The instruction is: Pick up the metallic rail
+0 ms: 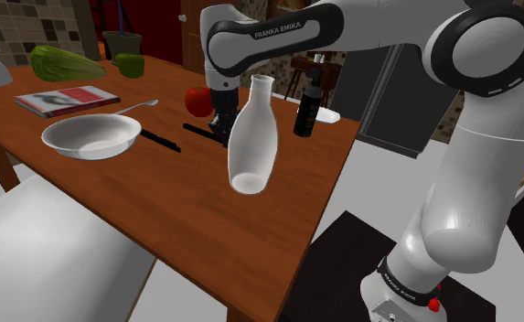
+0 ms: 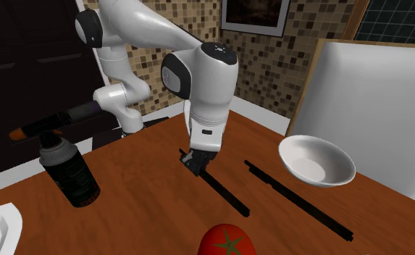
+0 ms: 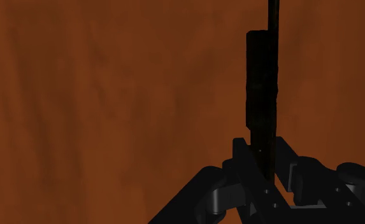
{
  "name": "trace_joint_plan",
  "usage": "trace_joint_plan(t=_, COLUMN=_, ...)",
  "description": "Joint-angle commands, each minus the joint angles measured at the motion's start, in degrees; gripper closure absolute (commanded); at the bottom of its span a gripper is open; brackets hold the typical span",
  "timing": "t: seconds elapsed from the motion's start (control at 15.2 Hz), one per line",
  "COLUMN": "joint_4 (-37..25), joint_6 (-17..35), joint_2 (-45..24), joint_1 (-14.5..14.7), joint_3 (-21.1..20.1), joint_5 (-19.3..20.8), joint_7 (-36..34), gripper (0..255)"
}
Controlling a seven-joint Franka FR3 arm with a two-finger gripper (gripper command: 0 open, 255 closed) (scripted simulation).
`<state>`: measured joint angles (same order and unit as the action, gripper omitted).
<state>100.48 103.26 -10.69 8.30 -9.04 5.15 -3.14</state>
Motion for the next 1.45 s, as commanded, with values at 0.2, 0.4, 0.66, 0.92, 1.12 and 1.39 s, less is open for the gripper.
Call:
trace_joint_plan(t=0.2, joint_4=0.1, joint_6=0.0, joint_2=-0.1, joint_1=-0.1, joint_3=0.1, joint_5=0.0, joint_7=0.0, gripper=255)
trace_joint_plan(t=0.4, joint_4=-1.1, joint_6=-1.5, joint_2=0.1, joint_1=0.0, joint_3=0.0, joint_5=0.0, joint_7=0.1, gripper=255)
trace_joint_plan(t=0.66, joint_4=-3.7, joint_6=-4.4, joint_2=0.5, joint_1=0.0, joint_3=0.0, joint_5=-0.1, joint_7=0.3, gripper=255)
trace_joint_plan(t=0.92, joint_4=-6.4, joint_6=-7.4, joint_2=0.8, joint_1=0.0, joint_3=0.0, joint_5=-0.2, joint_7=0.5, gripper=255)
trace_joint_plan(t=1.12, joint_4=-8.7, joint_6=-9.7, joint_2=0.8, joint_1=0.1, joint_3=-0.1, joint_5=-0.2, joint_7=0.6, gripper=255)
trace_joint_plan(t=1.39, joint_4=-10.4, joint_6=-11.4, joint_2=0.8, joint_1=0.1, joint_3=-0.1, joint_5=-0.2, joint_7=0.7, gripper=255)
